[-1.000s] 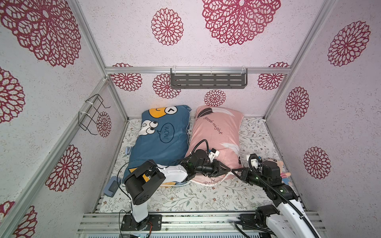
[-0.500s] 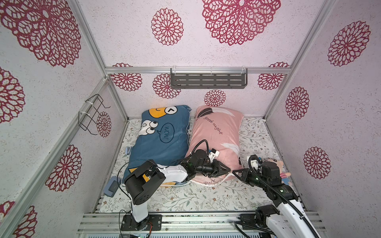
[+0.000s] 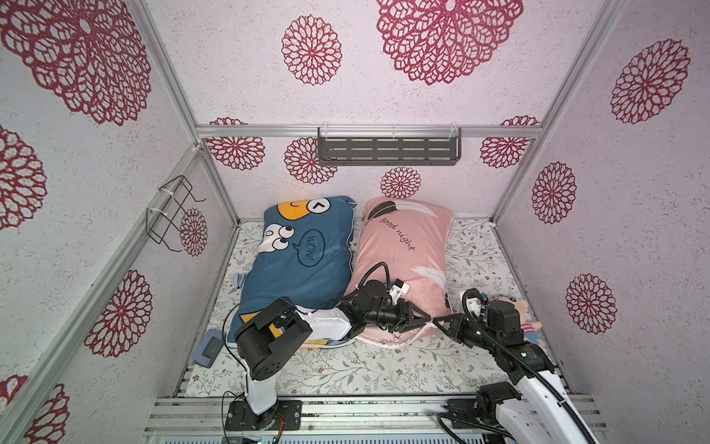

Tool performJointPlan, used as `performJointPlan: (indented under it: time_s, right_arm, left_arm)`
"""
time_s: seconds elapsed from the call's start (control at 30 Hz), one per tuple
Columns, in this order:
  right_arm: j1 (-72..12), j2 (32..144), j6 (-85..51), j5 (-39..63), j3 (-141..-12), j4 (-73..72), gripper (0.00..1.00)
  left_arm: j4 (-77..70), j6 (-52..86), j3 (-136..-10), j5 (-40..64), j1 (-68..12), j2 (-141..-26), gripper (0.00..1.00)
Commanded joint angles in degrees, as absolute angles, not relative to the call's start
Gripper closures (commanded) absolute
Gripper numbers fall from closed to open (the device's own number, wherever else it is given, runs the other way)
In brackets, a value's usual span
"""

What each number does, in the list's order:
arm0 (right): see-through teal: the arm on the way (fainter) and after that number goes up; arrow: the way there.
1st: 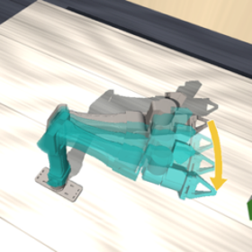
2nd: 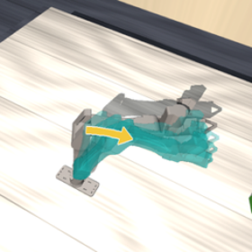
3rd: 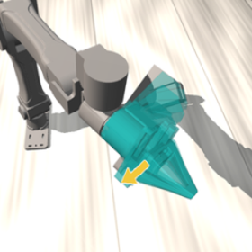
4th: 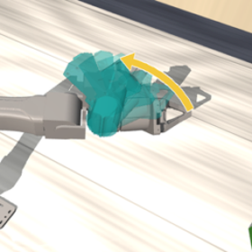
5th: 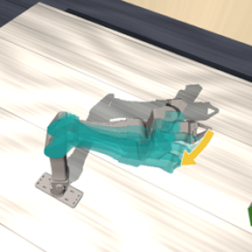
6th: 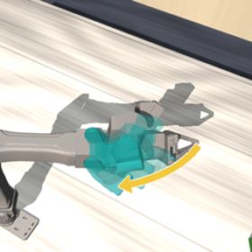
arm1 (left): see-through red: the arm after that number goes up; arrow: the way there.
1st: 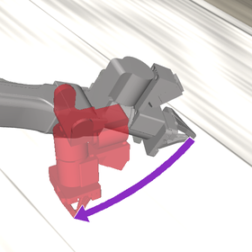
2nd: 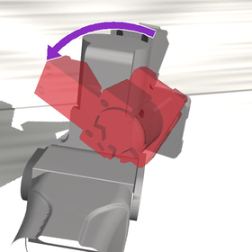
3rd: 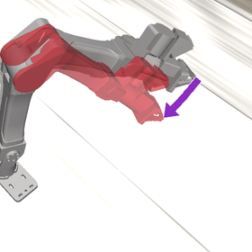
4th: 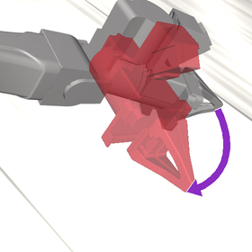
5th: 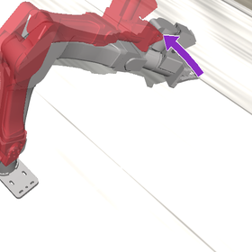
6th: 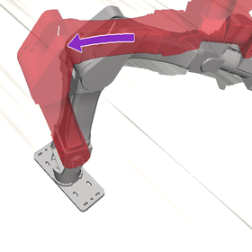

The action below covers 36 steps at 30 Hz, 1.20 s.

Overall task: Zip up pillowcases
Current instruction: Zip the zipper on the pillowcase.

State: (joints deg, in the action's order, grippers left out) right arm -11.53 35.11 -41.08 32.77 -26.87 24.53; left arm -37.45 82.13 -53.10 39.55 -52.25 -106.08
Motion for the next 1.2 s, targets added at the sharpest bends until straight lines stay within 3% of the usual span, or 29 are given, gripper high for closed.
performJointPlan:
  time_s: [0.0, 1.17]
  right_arm:
    - [-11.39, 35.2, -40.36, 32.14, -27.8, 23.97, 1.0]
    - [-11.38, 35.56, -40.39, 31.11, -28.65, 24.79, 1.0]
  left_arm:
    - [-39.56, 83.44, -53.87, 39.9, -52.81, -107.27, 0.64]
    - [-39.37, 84.11, -54.66, 40.63, -53.26, -108.97, 0.82]
